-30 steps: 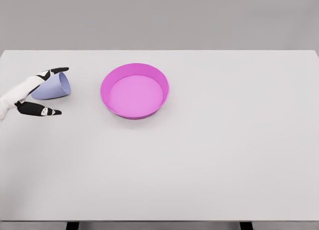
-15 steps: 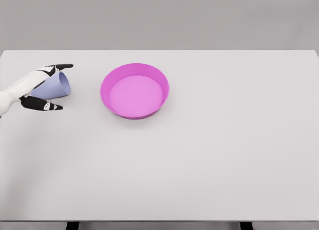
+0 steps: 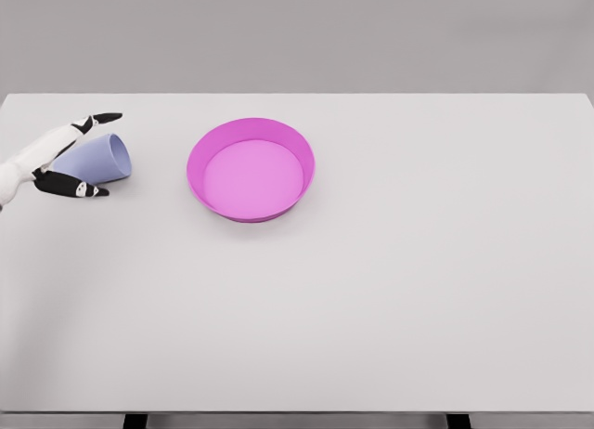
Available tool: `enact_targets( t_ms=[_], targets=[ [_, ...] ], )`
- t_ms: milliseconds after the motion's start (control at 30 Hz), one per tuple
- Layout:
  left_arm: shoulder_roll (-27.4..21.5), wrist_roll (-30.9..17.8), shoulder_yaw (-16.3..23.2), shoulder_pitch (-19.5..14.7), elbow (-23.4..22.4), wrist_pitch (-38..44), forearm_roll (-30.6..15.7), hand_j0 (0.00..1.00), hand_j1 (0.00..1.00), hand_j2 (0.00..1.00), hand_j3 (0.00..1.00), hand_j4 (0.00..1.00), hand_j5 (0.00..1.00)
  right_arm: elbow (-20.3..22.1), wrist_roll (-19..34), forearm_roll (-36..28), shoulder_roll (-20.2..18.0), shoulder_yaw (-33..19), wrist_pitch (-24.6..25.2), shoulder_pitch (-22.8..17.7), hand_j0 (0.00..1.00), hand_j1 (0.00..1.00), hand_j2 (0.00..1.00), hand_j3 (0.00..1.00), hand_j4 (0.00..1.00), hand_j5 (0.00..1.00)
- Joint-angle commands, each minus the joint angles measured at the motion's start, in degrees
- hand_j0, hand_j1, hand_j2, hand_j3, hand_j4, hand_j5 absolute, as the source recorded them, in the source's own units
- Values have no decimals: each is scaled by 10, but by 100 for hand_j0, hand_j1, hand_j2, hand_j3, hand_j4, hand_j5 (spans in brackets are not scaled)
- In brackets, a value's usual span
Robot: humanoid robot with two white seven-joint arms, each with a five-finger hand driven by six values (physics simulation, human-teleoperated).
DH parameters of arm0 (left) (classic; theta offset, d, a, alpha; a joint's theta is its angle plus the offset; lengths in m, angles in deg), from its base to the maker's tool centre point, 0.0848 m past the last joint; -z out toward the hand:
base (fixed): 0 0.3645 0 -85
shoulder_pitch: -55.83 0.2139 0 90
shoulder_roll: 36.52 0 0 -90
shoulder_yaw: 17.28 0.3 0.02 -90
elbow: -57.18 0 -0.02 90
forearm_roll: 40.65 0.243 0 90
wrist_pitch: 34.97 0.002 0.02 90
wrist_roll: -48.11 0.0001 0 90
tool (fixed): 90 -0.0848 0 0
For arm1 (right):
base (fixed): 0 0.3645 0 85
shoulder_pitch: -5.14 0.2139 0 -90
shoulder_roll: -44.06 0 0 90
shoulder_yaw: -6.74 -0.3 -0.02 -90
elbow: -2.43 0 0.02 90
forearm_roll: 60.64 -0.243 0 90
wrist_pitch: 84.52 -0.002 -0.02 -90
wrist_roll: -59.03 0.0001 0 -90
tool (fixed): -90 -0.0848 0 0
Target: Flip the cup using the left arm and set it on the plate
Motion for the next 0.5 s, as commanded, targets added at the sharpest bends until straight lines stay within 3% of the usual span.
enact_targets(
  t_ms=[0, 400, 467],
  targets=[
    [-1, 1, 0, 0, 0, 14, -4, 100, 100, 100, 100, 100, 100, 0, 0, 0, 0, 0, 0, 0, 100, 100, 100, 100, 100, 100],
    [-6, 5, 2, 1, 13, 65, 0, 100, 100, 100, 100, 100, 100, 0, 0, 0, 0, 0, 1, 0, 100, 100, 100, 100, 100, 100],
    [-6, 5, 1, -3, 12, 70, 44, 100, 100, 100, 100, 100, 100, 0, 0, 0, 0, 0, 1, 0, 100, 100, 100, 100, 100, 100]
  ],
)
